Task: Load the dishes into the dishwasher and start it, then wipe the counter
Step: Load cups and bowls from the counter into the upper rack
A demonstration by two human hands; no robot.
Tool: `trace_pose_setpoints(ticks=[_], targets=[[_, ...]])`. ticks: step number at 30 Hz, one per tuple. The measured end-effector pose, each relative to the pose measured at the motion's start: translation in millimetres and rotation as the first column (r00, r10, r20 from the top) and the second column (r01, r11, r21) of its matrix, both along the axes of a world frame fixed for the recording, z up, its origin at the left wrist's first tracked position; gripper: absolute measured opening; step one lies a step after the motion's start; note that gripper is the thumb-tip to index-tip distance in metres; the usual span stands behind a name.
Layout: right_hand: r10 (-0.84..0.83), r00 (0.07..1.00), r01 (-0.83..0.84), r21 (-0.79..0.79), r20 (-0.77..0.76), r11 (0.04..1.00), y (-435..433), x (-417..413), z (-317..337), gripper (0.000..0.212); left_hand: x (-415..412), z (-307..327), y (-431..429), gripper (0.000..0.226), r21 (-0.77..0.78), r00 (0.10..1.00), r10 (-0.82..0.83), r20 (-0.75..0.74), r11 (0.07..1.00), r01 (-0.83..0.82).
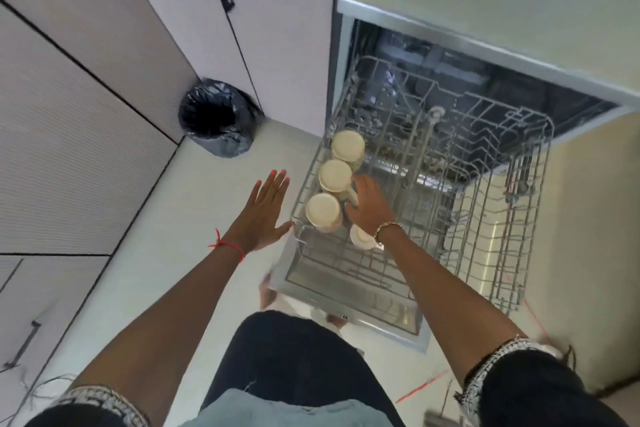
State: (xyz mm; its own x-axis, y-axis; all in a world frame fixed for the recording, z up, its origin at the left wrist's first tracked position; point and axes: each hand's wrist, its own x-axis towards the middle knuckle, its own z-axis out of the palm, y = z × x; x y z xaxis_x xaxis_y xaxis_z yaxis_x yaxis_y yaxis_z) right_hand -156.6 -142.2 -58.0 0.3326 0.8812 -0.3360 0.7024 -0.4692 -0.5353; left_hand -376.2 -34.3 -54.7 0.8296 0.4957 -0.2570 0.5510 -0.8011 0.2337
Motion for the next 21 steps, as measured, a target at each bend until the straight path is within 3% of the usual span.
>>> trace_pose_setpoints(ticks=[5,13,17,21], targets=[[0.100,0.995,-0.101,0.048,0.021,0.994,52,-36,36,0.042,-30,28,33,0.084,0.008,0.998,0.015,-0.057,1.000,-0.015],[0.226,0.967,-0.233,0.048,0.115,0.971,165,-127,78,0.041,-111,70,148,0.085,0.064,0.994,0.103,0.026,0.992,-0.105],[0.235,0.962,-0.248,0.082,0.140,0.965,218,-159,101,0.040,-152,100,205,0.101,0.090,0.985,0.146,0.088,0.984,-0.154],[0.262,0.948,-0.279,0.080,0.181,0.957,263,-177,124,0.038,-178,123,253,0.082,0.137,0.975,0.192,0.114,0.969,-0.207]])
